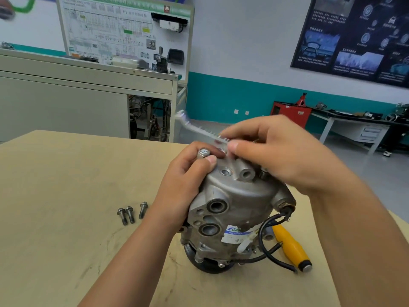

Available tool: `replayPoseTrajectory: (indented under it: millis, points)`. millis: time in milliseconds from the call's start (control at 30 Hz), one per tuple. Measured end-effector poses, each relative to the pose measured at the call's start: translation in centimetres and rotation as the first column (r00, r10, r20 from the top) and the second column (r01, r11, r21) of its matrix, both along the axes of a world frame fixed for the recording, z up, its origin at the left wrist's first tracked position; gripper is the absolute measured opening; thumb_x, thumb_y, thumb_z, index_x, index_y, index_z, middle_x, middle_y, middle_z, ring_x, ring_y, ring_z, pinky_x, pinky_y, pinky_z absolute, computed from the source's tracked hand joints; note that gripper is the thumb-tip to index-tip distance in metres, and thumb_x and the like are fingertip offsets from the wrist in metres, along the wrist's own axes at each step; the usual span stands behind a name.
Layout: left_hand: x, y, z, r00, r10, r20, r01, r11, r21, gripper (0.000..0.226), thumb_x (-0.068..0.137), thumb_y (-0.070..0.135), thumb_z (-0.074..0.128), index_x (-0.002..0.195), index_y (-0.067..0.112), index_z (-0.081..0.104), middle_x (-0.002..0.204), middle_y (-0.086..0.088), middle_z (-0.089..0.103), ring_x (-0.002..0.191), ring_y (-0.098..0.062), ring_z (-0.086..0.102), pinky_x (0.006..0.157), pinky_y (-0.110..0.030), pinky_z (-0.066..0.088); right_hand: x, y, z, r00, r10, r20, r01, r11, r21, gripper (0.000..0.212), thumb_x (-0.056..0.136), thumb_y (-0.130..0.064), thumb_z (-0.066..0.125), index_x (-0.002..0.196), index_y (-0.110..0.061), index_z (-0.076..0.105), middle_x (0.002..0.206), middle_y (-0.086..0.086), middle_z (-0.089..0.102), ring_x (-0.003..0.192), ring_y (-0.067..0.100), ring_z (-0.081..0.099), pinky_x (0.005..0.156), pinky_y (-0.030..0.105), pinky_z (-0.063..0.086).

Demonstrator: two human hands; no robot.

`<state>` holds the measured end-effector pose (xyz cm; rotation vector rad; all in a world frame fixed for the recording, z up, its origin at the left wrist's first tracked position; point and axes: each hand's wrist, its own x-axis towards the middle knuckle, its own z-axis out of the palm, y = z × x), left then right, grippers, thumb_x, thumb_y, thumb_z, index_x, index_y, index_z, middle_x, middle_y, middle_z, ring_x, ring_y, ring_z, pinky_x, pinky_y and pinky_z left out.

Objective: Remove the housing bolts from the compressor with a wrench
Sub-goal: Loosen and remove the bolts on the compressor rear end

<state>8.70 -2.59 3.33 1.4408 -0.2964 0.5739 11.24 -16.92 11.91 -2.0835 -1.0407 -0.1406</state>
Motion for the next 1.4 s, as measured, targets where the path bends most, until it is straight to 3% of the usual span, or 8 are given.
replayPoseTrajectory:
  millis: [267,433,567,667,800,900,1100,1400]
  points:
    - [0.2,0.3,-0.1,1.000,-0.022,0.008,0.022,1.000,0.014,0.016,0.079,0.022,0.055,0.075,0.032,0.068,0.086,0.001,0.068,0.084,-0.020,0.063,0.078,-0.036,0.049,-2.0,-2.0,-3.3,0.749,-0.043,0.661,0.055,0.998,0.002,0.023,0.094,-0.019,0.047,0.098,-0.008,0.067,0.086,-0.007,0.057,0.084,0.017,0.046,0.078,0.026,0.037]
    - [0.1,0.1,0.1,1.000,-0.008,-0.025,0.009,1.000,0.030,0.015,0.071,0.029,0.054,0.072,0.034,0.068,0.079,0.012,0.063,0.074,-0.010,0.055,0.065,-0.022,0.045,-2.0,-4.2,-6.1,0.639,-0.098,0.763,-0.011,0.991,0.136,0.024,0.102,-0.020,0.035,0.106,-0.008,0.055,0.104,0.008,0.063,0.101,0.020,0.054,0.094,0.023,0.038]
    - [0.0,0.0,-0.1,0.999,0.008,-0.034,-0.007,1.000,0.030,0.015,0.071,0.032,0.053,0.073,0.035,0.067,0.081,0.014,0.062,0.074,-0.009,0.053,0.064,-0.023,0.043,-1.5,-4.3,-8.0,0.824,-0.118,0.554,-0.160,0.890,0.427,0.032,0.102,-0.037,0.033,0.102,-0.012,0.054,0.104,-0.001,0.063,0.111,0.021,0.058,0.096,0.033,0.045]
    - [-0.2,0.1,-0.2,0.998,-0.032,-0.062,0.033,0.999,0.014,0.017,0.066,0.039,0.056,0.078,0.035,0.067,0.082,0.011,0.063,0.072,-0.010,0.054,0.060,-0.020,0.045,-2.0,-3.1,-8.3,0.977,0.052,0.209,-0.198,0.597,0.777,0.029,0.097,-0.041,0.040,0.093,-0.020,0.060,0.098,0.002,0.068,0.105,0.027,0.063,0.094,0.034,0.048]
    - [-1.1,0.9,0.7,0.980,-0.087,-0.181,0.102,0.992,0.076,0.034,0.077,0.035,0.053,0.105,0.051,0.059,0.107,0.019,0.066,0.091,-0.007,0.065,0.075,-0.027,0.053,-1.8,-2.4,-7.4,0.954,0.271,-0.129,0.046,0.294,0.955,0.021,0.091,-0.029,0.038,0.086,-0.012,0.049,0.076,0.005,0.071,0.086,0.023,0.071,0.078,0.028,0.055]
    - [-2.9,1.0,2.8,0.996,0.001,-0.091,0.032,0.933,0.357,0.039,0.072,0.049,0.057,0.110,0.058,0.057,0.129,0.034,0.050,0.124,0.003,0.047,0.100,-0.035,0.042,-1.4,-2.6,-6.5,0.920,0.303,-0.249,0.163,0.283,0.945,0.015,0.093,-0.021,0.036,0.087,-0.012,0.046,0.070,0.007,0.070,0.077,0.023,0.072,0.069,0.026,0.056]
    - [-3.7,-2.8,6.6,0.968,0.199,0.154,-0.238,0.523,0.818,0.018,0.074,0.056,0.059,0.091,0.050,0.062,0.105,0.033,0.056,0.115,0.007,0.040,0.089,-0.013,0.032,-1.0,-3.2,-5.2,0.857,0.323,-0.401,0.266,0.390,0.882,0.017,0.103,-0.011,0.029,0.097,-0.005,0.044,0.065,0.006,0.069,0.067,0.018,0.071,0.061,0.024,0.055]
    - [-3.0,-4.0,6.2,0.946,0.300,0.119,-0.274,0.551,0.788,0.015,0.076,0.031,0.073,0.079,0.035,0.058,0.083,0.023,0.064,0.089,0.006,0.054,0.077,-0.012,0.038,-0.5,-4.3,-4.6,0.677,0.565,-0.471,0.311,0.360,0.879,0.018,0.102,-0.010,0.030,0.091,-0.011,0.043,0.077,0.014,0.072,0.078,0.027,0.073,0.062,0.029,0.058]
